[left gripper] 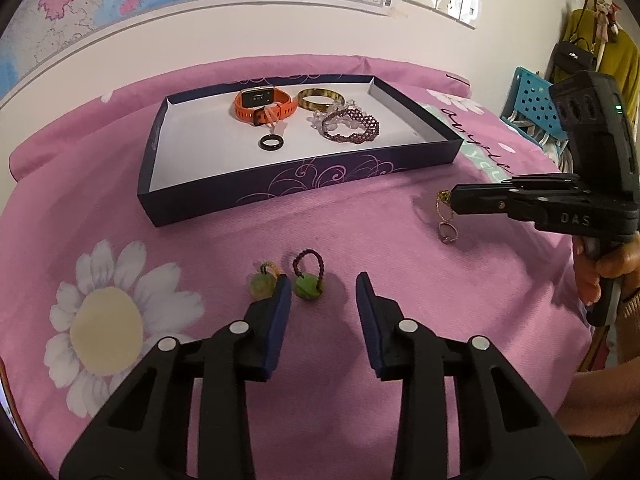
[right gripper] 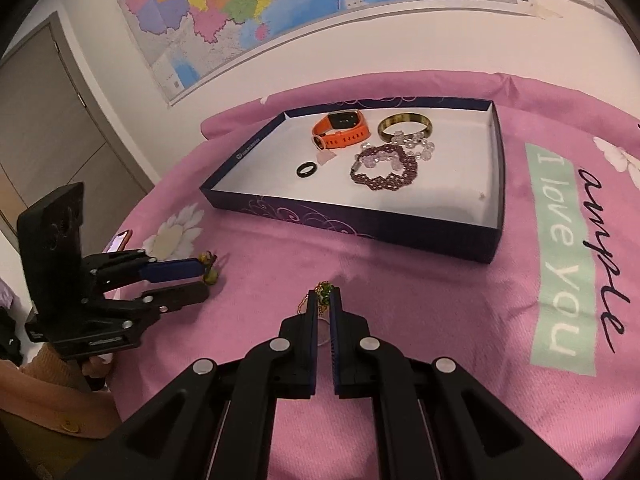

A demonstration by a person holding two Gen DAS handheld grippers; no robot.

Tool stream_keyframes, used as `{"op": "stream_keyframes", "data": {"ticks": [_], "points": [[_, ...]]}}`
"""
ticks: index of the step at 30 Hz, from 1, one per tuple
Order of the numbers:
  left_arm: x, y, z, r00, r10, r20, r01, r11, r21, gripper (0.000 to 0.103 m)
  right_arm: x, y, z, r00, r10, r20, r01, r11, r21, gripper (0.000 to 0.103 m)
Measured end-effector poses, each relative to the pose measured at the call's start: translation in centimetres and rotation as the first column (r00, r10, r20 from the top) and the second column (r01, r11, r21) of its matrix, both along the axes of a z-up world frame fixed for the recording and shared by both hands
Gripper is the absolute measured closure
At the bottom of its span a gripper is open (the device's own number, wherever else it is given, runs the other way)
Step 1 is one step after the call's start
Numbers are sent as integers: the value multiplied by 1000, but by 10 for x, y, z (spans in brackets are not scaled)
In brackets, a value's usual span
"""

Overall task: Organize jewelry
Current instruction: 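Grasp the green hair tie with the left tool while the right tool holds the earring, then carry the hair tie and gold earring with both tools toward the box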

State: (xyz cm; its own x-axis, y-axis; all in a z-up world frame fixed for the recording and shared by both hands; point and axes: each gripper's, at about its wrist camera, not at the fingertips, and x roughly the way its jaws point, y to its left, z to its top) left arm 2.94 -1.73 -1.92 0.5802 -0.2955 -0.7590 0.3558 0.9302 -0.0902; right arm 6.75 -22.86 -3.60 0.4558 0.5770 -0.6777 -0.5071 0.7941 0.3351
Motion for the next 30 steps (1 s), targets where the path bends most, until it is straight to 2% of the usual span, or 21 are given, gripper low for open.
{"op": "stream_keyframes", "data": {"ticks": [6,10,20,30], "points": [[10,0,-5,999,24,-26,-24,1000,-3,75,0,2,0,1000,8,-4,-8,1000,7,99],[12,1,-6,999,44,-27,-44,999,6,87,1,2,0,1000,12,-4,-12,1000,5,99],[9,1,-3,999,50,-18,-50,999,-2,87,2,-1,2,1000,1,1,-1,1000,13,99],[6,2,16,998,62,25,-62,998,-21,87,2,2,13,1000,7,30,-8,999,33,99]]}}
